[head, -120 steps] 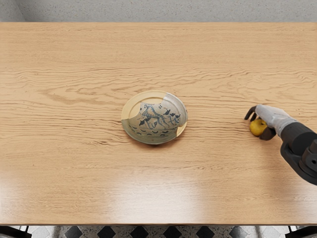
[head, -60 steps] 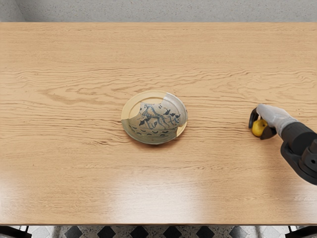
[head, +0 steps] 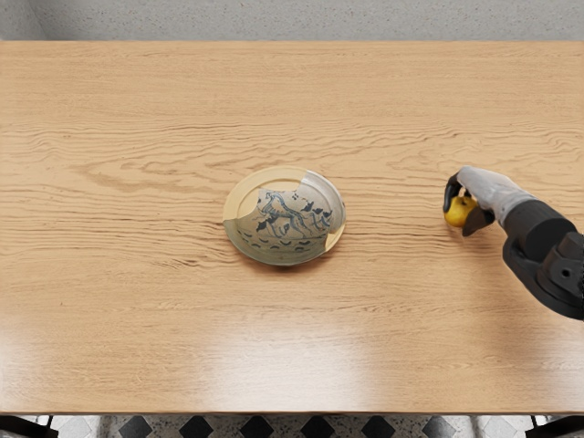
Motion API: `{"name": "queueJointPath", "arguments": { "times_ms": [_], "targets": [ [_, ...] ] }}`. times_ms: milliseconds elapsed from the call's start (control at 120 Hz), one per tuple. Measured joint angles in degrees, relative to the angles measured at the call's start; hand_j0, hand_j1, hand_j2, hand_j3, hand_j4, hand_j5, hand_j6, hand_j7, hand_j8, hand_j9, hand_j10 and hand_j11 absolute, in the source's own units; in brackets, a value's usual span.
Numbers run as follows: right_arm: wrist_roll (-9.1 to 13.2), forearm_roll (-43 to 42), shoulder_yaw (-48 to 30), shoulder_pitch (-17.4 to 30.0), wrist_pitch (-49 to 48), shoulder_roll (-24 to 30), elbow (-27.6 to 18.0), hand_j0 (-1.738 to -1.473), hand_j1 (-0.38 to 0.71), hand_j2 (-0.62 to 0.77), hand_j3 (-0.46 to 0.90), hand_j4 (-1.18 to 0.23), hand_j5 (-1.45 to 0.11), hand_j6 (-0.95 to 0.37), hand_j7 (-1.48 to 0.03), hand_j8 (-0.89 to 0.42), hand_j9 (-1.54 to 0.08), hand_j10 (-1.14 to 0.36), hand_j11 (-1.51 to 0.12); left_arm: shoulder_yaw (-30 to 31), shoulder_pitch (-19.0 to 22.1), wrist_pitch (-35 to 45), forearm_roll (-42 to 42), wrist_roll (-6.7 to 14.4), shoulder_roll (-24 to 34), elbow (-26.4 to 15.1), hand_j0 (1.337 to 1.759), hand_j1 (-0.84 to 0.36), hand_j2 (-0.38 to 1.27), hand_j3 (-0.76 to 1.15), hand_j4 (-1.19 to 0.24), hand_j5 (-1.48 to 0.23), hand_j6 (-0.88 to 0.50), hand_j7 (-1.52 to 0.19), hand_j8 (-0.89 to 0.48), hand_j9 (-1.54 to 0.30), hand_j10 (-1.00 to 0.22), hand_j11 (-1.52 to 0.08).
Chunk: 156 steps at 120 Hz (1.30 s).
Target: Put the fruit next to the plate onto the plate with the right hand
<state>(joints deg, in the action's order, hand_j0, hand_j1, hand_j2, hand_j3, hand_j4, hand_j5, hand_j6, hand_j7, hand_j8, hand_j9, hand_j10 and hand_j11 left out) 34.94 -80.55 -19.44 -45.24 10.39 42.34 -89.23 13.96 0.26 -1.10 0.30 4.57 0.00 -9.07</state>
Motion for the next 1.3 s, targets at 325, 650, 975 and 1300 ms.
{"name": "queueJointPath", "arguments": {
  "times_ms": [325,650,975,1300],
  "targets": [
    [0.01,0.86,-0.11,-3.75,-0.63,-2.67,-0.32,-1.650,0.29,0.32,0.00,-0.80,-1.20,-0.35,-1.13,-0.34,-1.21,-0.65,-1.22,0.00,0.00,0.00,0.01,0.00,0.00,0.01,1.658,0.35,0.00,0.00,0.00,0.00,0.00,0.00,0.00,0.00,0.00,0.00],
    [0.01,2.30,-0.12,-6.71,-0.69,-6.07,-0.95,-1.649,0.29,0.33,0.00,-0.80,-1.20,-0.35,-1.13,-0.34,-1.21,-0.65,-1.22,0.00,0.00,0.00,-0.01,0.00,0.00,0.01,1.658,0.35,0.00,0.00,0.00,0.00,0.00,0.00,0.00,0.00,0.00,0.00],
    [0.01,4.58,-0.08,-9.82,-1.10,-12.20,-0.88,-1.650,0.31,0.35,0.00,-0.79,-1.21,-0.34,-1.13,-0.33,-1.21,-0.64,-1.22,0.01,0.00,0.00,0.00,0.00,0.00,0.01,1.658,0.35,0.00,0.00,0.00,0.00,0.00,0.00,0.00,0.00,0.00,0.00],
    [0.04,6.45,0.13,-12.49,-1.41,-18.84,0.24,-1.652,0.31,0.38,0.00,-0.78,-1.21,-0.35,-1.11,-0.34,-1.20,-0.73,-1.21,0.01,0.00,0.00,-0.01,0.00,0.00,0.01,1.658,0.35,0.00,0.00,0.00,0.00,0.00,0.00,0.00,0.00,0.00,0.00]
  ]
}}
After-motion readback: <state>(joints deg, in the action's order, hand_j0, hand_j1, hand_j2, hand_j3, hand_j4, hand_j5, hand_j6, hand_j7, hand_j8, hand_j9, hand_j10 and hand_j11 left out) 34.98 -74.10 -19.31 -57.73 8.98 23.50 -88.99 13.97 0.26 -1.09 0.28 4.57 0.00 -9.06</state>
